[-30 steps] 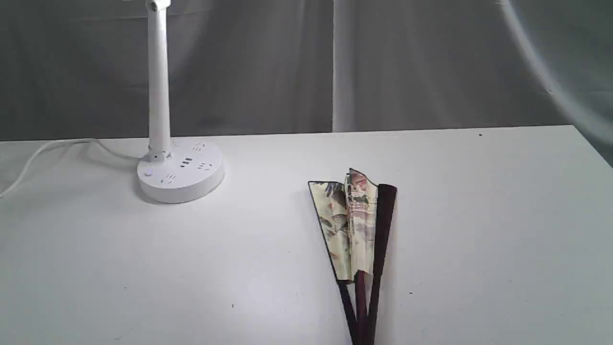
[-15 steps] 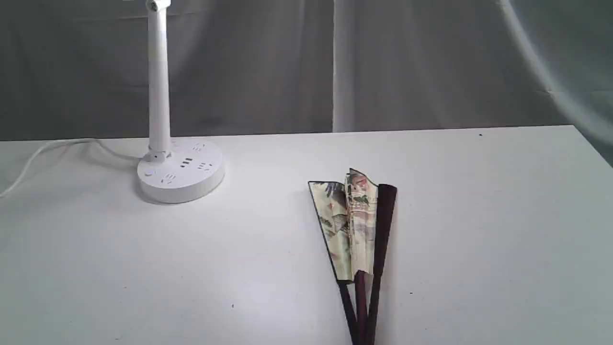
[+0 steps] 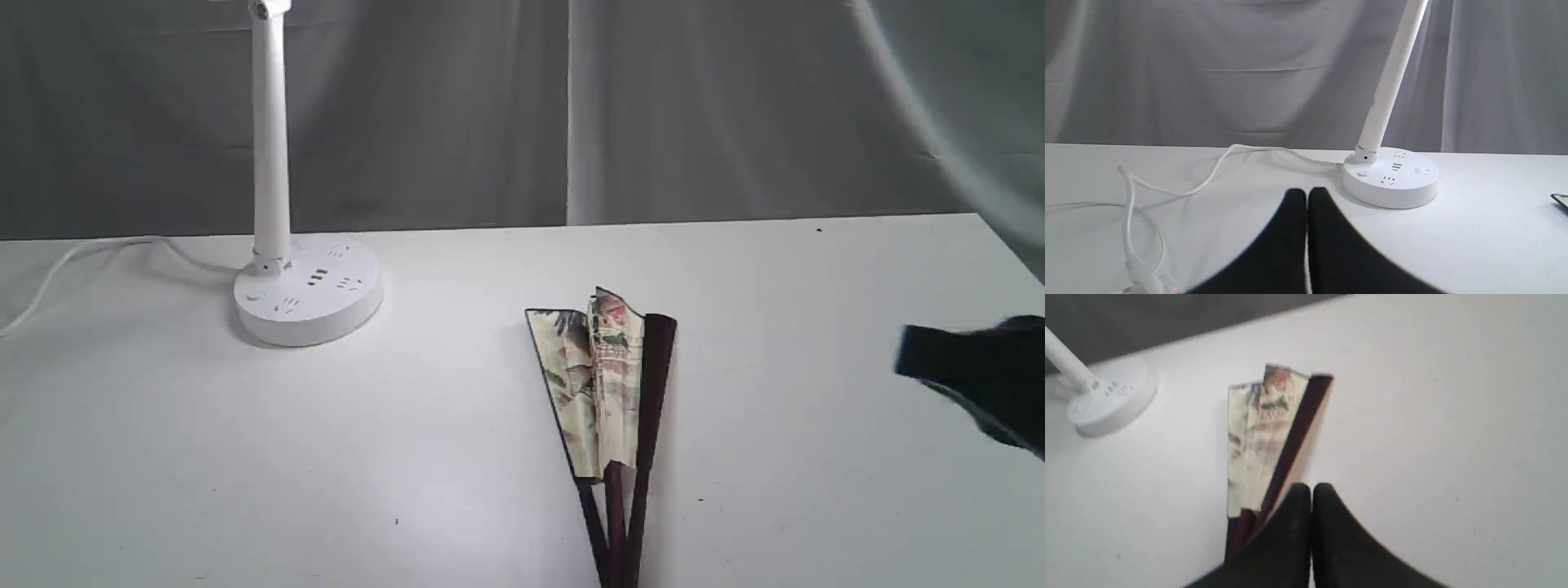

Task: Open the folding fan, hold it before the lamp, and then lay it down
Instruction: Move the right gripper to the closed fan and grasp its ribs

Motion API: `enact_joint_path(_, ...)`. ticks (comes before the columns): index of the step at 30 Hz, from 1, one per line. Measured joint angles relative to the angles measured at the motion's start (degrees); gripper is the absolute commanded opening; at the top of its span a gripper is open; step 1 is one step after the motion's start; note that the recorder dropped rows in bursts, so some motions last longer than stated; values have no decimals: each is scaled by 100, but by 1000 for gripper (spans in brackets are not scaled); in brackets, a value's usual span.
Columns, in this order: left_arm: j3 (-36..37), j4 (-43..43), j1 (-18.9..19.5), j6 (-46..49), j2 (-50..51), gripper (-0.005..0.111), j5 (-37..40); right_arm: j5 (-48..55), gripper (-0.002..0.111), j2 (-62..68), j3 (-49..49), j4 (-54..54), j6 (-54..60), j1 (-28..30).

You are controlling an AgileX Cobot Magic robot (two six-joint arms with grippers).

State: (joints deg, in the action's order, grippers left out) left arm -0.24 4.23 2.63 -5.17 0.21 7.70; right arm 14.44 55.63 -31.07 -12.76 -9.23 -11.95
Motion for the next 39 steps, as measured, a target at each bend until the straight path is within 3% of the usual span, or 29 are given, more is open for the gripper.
enact_joint_path(7,0,0,0,0,0,0,0,435,0,2434,-1499,-24,176,0)
enact_joint_path(12,0,0,0,0,0,0,0,1339,2,3910,-2711,-28,503,0)
enact_joint_path(16,0,-22,0,-75,0,0,-38,1983,13,4871,-3605,-92,680,0)
enact_joint_path(21,0,-22,0,-556,0,0,-212,2747,37,5761,-4512,-255,923,0)
enact_joint_path(27,0,-22,0,-752,0,0,-220,2853,62,6216,-4948,-890,1267,0)
enact_joint_path(33,0,-22,0,-762,0,0,-233,2983,69,6460,-4977,-2608,2471,0)
enact_joint_path(39,0,-22,0,-762,0,0,-233,3021,71,6819,-4981,-3318,3005,0)
